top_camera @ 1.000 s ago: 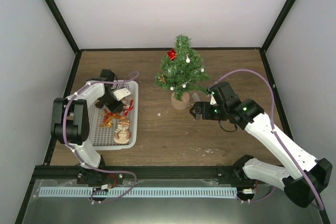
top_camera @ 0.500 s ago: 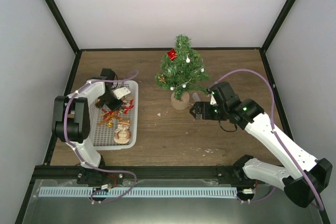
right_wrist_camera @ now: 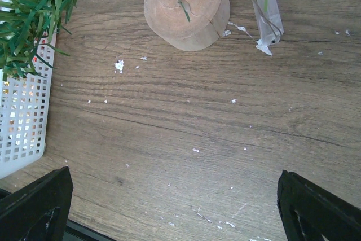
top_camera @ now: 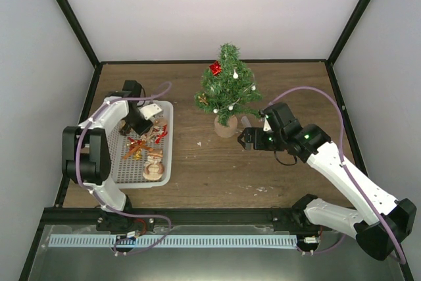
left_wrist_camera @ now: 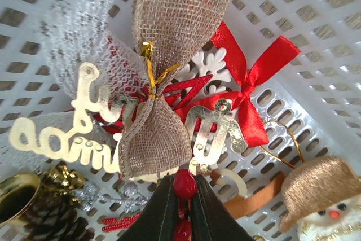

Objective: Decorate the small christmas tree

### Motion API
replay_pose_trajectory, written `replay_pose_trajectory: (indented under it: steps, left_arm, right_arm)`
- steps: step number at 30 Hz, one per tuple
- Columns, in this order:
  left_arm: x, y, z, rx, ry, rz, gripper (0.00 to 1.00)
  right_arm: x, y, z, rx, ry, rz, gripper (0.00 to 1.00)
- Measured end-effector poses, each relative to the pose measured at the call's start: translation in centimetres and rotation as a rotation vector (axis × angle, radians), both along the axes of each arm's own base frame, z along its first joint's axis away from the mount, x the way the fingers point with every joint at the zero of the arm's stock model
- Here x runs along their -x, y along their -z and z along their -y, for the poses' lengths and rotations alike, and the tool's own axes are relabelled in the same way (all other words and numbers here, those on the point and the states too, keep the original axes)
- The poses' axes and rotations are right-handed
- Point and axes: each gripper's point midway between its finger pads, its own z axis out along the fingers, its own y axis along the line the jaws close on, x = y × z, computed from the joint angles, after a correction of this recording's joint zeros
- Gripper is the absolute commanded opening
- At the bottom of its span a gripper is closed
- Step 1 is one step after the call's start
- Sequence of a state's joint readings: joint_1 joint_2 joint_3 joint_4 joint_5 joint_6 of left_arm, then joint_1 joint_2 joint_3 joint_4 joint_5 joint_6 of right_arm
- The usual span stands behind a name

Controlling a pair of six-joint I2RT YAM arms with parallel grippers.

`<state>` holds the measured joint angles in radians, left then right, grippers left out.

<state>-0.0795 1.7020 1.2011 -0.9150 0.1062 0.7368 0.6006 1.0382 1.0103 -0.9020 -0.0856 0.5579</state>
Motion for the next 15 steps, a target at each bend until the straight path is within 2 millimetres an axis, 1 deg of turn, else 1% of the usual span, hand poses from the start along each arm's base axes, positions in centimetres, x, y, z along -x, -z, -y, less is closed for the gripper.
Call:
replay_pose_trajectory:
  steps: [4,6,8,10,13,15]
  left_arm:
    - [0.0,-1.7,0.1,0.007,0.001,0.018,0.06]
    - [-0.1,-3.0,0.3,0.020,0.003,0.032,0.06]
    - [-0.4,-4.7,0.8,0.049,0.003,0.055,0.07]
    - [-0.7,-6.9,1.5,0.094,-0.004,0.077,0.07]
    - [-1.6,-11.1,2.7,0.164,-0.020,0.148,0.07]
    - [-2.0,-14.0,3.9,0.198,-0.009,0.202,0.07]
  right_arm:
    - [-0.1,-0.1,-0.1,-0.003,-0.001,0.006,0.92]
    - [-0.2,-0.1,-0.1,-0.003,-0.002,0.009,0.92]
    - [-0.2,-0.2,-0.1,-0.003,-0.002,0.012,0.92]
    - [-0.3,-0.2,0.0,0.002,0.004,0.017,0.92]
    - [-0.5,-0.3,0.4,0.011,0.021,0.029,0.92]
    - [-0.6,-0.5,0.6,0.014,0.034,0.042,0.93]
